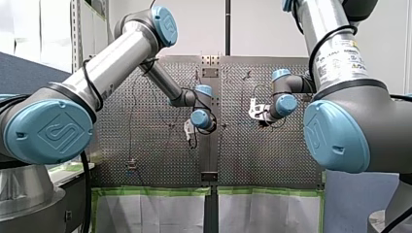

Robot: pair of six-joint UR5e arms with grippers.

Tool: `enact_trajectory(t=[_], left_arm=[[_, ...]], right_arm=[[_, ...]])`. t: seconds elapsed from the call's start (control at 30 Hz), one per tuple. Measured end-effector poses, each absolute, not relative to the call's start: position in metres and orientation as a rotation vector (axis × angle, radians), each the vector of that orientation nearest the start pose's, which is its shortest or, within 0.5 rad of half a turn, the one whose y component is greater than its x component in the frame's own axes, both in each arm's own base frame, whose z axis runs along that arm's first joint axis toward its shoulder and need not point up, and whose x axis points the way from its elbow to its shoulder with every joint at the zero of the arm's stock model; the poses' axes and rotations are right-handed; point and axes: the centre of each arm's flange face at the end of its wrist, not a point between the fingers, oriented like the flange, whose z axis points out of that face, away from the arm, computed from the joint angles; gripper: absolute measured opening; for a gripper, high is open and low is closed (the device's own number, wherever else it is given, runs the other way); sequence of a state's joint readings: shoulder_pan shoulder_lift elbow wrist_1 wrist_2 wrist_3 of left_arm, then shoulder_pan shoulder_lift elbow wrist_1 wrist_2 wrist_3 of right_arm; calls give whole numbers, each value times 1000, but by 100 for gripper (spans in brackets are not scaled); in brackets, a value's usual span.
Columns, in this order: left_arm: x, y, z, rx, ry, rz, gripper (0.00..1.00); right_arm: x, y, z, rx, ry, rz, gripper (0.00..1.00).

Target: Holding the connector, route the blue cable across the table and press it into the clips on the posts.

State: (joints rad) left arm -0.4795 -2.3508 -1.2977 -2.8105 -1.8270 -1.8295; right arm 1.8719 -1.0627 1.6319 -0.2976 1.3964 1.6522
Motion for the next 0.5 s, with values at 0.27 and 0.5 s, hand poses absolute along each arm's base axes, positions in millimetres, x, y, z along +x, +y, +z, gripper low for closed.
enact_trajectory(t=[0.27, 0.5], left_arm=[[572, -432, 166, 61, 1800, -262, 100], [542, -436, 181, 89, 1840, -237, 100]], right_arm=[[322, -534, 200, 1745, -1217, 1443, 0], [322, -538, 199, 1739, -1197, 1468, 0]])
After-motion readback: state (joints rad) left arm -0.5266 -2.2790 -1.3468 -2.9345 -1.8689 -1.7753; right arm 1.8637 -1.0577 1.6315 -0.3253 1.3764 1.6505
